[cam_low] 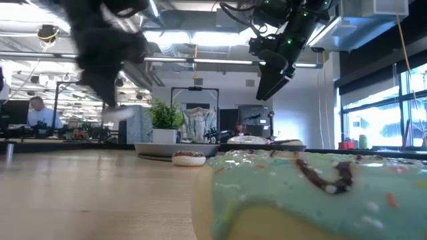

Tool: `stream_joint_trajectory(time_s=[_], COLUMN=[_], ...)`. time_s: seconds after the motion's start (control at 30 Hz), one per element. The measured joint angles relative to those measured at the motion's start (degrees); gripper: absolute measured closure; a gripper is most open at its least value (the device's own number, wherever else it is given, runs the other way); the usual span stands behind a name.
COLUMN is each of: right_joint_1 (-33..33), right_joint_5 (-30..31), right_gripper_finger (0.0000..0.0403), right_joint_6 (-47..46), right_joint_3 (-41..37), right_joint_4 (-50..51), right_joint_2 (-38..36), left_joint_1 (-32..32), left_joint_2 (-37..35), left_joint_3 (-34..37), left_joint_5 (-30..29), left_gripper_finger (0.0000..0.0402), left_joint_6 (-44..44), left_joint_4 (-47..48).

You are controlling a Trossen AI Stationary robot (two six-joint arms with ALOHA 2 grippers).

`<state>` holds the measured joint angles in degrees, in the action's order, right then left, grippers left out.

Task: Pick & Place donuts
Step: Put the small purple donut on the white plate

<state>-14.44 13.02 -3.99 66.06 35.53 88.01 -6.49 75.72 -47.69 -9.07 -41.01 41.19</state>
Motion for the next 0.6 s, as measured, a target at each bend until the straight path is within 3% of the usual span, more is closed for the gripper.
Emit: stream_joint_trajectory(time_s=[0.17,0.4,0.6], right_joint_1=[0.0,0.0,0.0], right_joint_5=[0.0,0.0,0.3], right_gripper_finger=[0.012,0.012,0.012], right_joint_6=[-0.2,-1.8,-1.9], right_joint_3=[0.0,0.0,0.0], right_joint_4=[0.0,0.0,-0.2], right_joint_2=[0.0,0.0,0.0], left_joint_1=[9.1,24.1,29.7], left_joint_2=[0.4,2.8,9.6], left_joint_3=[-5.7,-6.5,-6.5], left_joint_5=[-4.8,1.1,5.5], left_gripper_finger=[0.0374,0.0382,0.0382], left_joint_6=[7.1,8.6,11.7], left_joint_4=[-0.9,-7.7,-12.2])
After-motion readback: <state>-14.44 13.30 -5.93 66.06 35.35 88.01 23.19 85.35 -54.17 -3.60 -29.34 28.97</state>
